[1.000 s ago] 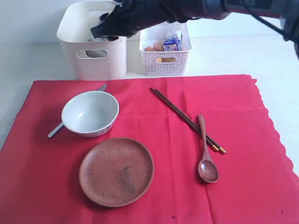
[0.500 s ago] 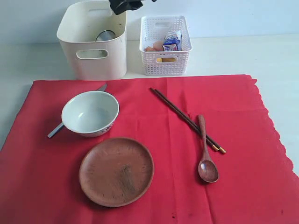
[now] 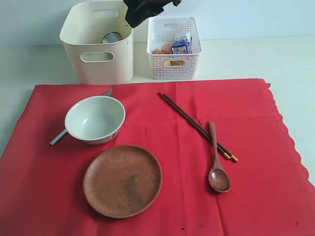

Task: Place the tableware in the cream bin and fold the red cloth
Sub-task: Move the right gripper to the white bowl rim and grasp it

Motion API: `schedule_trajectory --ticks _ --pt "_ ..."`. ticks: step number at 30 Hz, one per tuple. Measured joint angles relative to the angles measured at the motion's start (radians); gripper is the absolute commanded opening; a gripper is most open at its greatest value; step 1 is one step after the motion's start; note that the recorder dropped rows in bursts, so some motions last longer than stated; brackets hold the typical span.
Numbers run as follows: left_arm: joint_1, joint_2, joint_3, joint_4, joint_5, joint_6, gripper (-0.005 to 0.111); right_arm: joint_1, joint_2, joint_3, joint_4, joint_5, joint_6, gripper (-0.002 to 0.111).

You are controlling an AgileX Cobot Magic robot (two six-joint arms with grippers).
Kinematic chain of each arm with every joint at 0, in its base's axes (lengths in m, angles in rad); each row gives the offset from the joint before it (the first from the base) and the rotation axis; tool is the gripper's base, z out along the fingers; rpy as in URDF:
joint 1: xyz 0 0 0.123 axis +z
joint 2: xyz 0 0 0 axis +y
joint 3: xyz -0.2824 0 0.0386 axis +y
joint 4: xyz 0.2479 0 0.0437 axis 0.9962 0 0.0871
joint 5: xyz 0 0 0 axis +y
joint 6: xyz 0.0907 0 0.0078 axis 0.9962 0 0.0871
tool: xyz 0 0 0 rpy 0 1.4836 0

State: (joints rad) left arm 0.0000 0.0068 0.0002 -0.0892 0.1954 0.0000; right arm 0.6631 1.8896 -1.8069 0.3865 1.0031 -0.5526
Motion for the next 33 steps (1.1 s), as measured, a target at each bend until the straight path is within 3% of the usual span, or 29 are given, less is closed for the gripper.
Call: schedule_trajectory --ticks 14,22,33 --pt "0.0 0.0 0.0 0.0 0.0 0.0 0.003 0.024 0.146 0.14 0.198 -0.039 -0.038 0.05" --pt "0.0 0.0 0.0 0.0 0.0 0.0 0.003 0.099 0.274 0.14 0.203 -0.168 -0.038 0.05" --pt "0.0 0.0 0.0 0.0 0.0 0.0 0.003 0.104 0.375 0.14 0.142 -0.255 -0.039 0.05"
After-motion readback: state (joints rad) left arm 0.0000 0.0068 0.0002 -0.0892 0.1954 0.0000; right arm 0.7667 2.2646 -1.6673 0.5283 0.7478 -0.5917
